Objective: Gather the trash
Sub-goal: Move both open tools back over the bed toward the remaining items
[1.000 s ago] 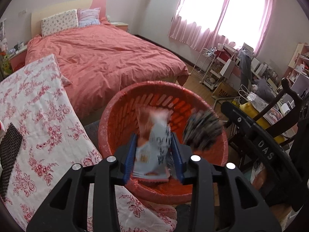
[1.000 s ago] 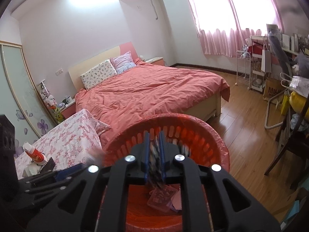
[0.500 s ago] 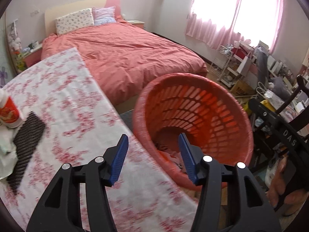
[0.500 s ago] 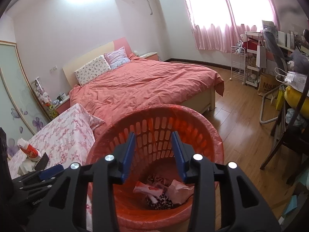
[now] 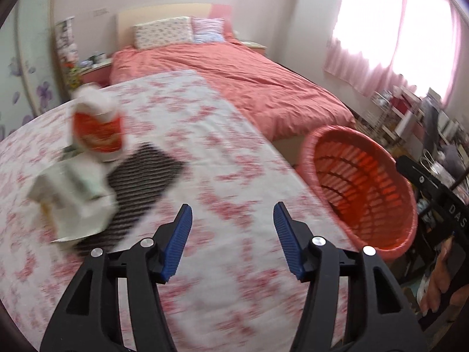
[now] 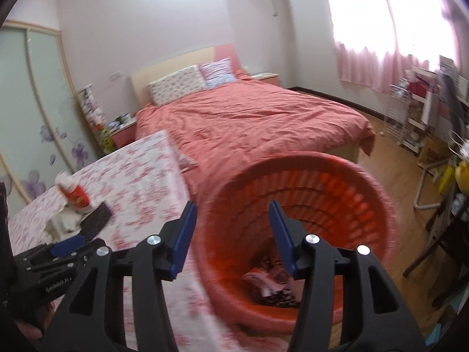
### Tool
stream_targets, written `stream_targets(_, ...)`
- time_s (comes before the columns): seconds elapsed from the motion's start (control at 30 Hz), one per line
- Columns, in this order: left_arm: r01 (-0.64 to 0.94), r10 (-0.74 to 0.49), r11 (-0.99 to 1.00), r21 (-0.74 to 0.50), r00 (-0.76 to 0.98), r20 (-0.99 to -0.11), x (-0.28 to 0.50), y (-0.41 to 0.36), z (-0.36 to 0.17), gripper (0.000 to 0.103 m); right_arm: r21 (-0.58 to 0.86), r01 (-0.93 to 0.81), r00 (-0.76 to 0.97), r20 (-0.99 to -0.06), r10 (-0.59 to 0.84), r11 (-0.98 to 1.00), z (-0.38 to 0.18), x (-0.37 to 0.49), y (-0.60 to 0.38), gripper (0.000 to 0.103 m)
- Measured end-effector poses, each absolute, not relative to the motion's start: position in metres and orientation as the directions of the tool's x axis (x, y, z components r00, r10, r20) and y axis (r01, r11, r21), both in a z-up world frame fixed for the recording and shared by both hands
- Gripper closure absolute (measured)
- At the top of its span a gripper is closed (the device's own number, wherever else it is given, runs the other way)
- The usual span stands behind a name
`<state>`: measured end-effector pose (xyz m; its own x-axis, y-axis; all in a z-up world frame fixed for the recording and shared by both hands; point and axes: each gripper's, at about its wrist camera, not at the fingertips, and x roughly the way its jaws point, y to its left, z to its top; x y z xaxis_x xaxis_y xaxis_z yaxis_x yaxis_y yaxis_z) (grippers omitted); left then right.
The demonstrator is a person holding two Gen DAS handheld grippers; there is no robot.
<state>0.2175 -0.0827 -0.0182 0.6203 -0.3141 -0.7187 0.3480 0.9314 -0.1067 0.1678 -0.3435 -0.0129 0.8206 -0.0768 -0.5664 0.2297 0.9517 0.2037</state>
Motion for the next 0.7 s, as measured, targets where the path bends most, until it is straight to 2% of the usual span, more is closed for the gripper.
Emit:
stream_targets(0.23,0.174,-0.211,0.977,-0.125,0.677,-0.705,0.217,0.007,-0.017,0.042,0.159,0.049,0.813,-0.580,0.053,0.986,-0.004,0.199,-0.260,0.046)
stream_targets(0.47,0.021,-0.123,0.988,-0.152,0.698,-0.706,0.216,0.079,-0.020,0.042,0.162,-0.096,0.770,-0.613,0.177,0.982,-0.005,0.244,-0.176,0.046)
stream_targets(0.6,-0.025,-0.090,0.988,-0.152,0.706,-0.703,0.214,0.108,-0.019,0.042,0.110,-0.161,0.757,-0.623,0.194,0.981,-0.004,0.274,-0.132,0.046)
stream_targets(0.7,-0.051,-0.073,0.987,-0.155,0.711,-0.699,0.213,0.124,-0.019,0.040,0.067,-0.188,0.764,-0.617,0.189,0.980,-0.001,0.296,-0.110,0.039)
